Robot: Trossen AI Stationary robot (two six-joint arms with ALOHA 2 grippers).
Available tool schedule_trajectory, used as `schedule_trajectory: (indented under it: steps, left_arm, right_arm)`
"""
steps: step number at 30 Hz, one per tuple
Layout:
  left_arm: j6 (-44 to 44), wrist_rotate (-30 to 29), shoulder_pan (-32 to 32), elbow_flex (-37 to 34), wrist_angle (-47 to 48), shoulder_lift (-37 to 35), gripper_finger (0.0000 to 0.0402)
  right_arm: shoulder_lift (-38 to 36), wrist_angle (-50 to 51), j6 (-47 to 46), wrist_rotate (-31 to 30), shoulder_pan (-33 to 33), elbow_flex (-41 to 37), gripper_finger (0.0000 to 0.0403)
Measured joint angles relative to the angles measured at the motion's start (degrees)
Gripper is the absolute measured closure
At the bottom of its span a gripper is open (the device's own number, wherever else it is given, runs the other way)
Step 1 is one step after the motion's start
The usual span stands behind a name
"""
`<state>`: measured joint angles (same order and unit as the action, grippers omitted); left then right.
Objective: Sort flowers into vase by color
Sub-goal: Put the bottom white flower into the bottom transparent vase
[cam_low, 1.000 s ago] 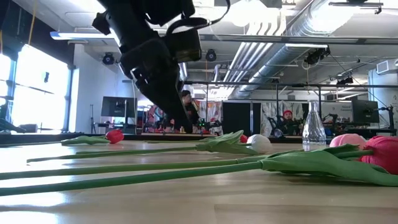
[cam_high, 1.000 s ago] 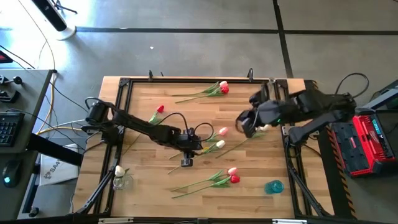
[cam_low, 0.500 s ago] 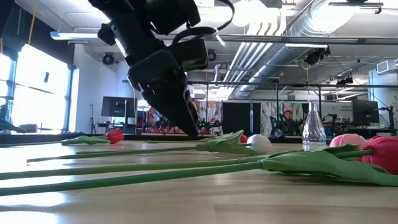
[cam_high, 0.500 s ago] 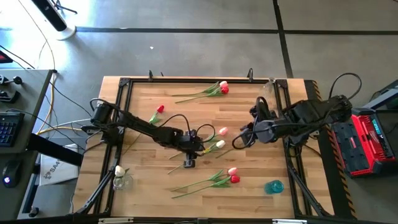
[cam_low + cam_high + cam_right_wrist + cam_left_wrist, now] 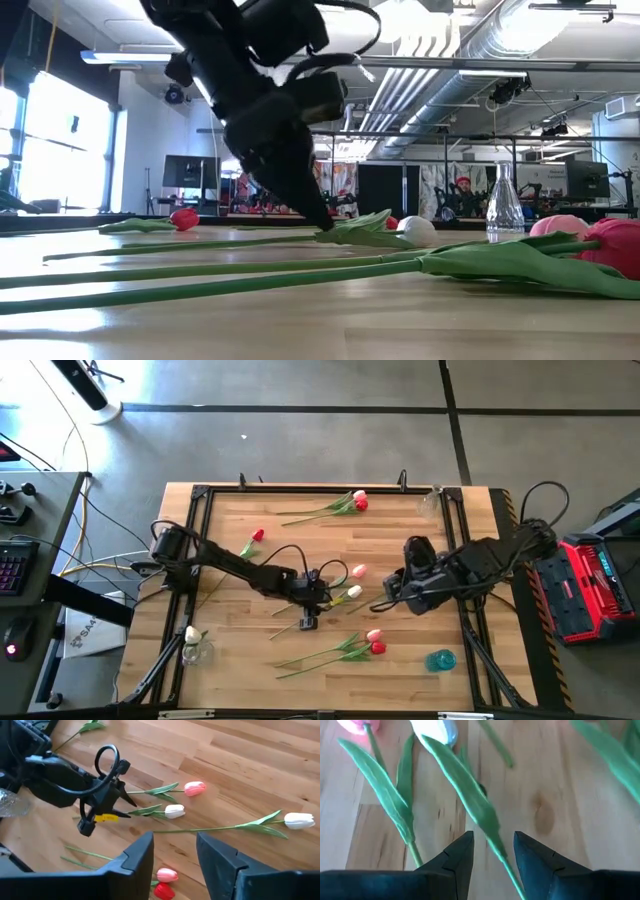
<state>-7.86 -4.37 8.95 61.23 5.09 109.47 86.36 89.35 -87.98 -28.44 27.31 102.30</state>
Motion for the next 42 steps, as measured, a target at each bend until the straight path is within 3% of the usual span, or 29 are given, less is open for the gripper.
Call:
schedule_trajectory:
  steps: [12, 22, 34, 38, 42]
  left_arm:
    - [0.02, 1.03, 0.02, 0.11, -0.73, 3.08, 0.0279]
    - [0.92, 1.12, 0.00, 0.07, -0.73, 2.69, 0.0391]
    - [0.15, 1.58, -0.31, -0.13, 0.47, -5.18, 0.0399]
    - [-1.61, 1.57, -1.36, -0.11, 0.11, -9.76, 0.0400]
    - [-3.27, 1.51, -2.79, -0.09, -0.13, -14.46, 0.0400]
  right_arm:
    - [0.61, -0.42, -8.06, -2.10, 2.95, 0.00, 0.0305]
    - [1.90, -0.46, -12.74, -6.54, 5.27, 0.00, 0.0398]
    - [9.08, -0.21, -17.76, -5.52, 6.16, 0.00, 0.0402]
    - [10.00, -0.29, -20.36, -9.24, 8.44, 0.00, 0.0401]
    - [10.07, -0.63, -25.50, -17.40, 11.76, 0.00, 0.0400]
